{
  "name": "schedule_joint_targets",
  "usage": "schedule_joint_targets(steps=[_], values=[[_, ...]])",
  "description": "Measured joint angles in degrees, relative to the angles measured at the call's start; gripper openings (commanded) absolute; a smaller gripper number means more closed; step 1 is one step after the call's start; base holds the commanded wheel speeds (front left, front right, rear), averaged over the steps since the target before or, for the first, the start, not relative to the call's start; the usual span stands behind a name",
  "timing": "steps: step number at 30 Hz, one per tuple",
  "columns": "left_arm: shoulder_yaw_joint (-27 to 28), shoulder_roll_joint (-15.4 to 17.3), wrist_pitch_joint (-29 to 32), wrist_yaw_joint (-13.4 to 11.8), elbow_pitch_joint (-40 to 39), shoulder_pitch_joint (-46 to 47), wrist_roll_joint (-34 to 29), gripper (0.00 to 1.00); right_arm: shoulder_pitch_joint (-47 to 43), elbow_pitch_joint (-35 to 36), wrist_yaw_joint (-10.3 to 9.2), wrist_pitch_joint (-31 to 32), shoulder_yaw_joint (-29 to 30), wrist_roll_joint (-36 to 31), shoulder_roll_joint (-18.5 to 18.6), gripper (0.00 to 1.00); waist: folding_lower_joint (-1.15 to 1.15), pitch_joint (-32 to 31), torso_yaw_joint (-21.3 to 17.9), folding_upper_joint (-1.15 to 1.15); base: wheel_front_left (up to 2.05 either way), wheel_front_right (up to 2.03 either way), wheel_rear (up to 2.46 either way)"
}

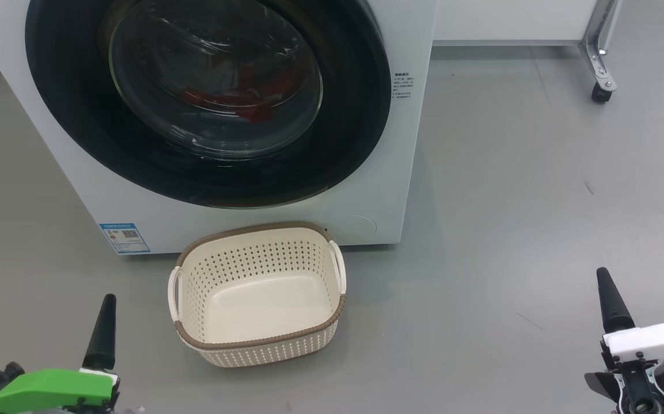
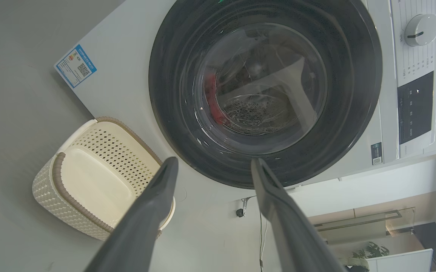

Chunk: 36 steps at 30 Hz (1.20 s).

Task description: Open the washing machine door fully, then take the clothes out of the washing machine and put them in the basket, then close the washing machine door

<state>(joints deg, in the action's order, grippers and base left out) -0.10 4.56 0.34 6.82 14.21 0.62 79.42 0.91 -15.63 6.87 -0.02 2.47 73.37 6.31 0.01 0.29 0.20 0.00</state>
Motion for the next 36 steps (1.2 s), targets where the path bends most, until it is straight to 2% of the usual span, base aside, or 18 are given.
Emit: schedule_joint_targets(steps=[6, 22, 36], values=[[-0.9, 0.8, -1.0, 0.0, -0.3, 0.2, -4.4, 1.0, 0.4, 0.5, -1.0, -0.9, -1.8, -5.4, 0.6, 1.0, 0.0, 0.0, 0.1, 0.0, 0.0, 0.0, 0.0], [-6.5, 3.6, -4.3, -1.8, -2.0, 0.5, -21.8, 1.0, 0.9, 1.9, -4.08, -3.9, -7.2, -21.7, 2.3, 1.0, 0.0, -0.4, 0.3, 0.0, 0.0, 0.0, 0.0], [-10.2, 3.6, -7.5, -3.6, -2.5, 0.5, -32.6, 1.0, 0.9, 1.5, -6.48, -7.0, -10.8, -32.8, 2.7, 1.0, 0.0, -0.9, 0.6, 0.0, 0.0, 0.0, 0.0]])
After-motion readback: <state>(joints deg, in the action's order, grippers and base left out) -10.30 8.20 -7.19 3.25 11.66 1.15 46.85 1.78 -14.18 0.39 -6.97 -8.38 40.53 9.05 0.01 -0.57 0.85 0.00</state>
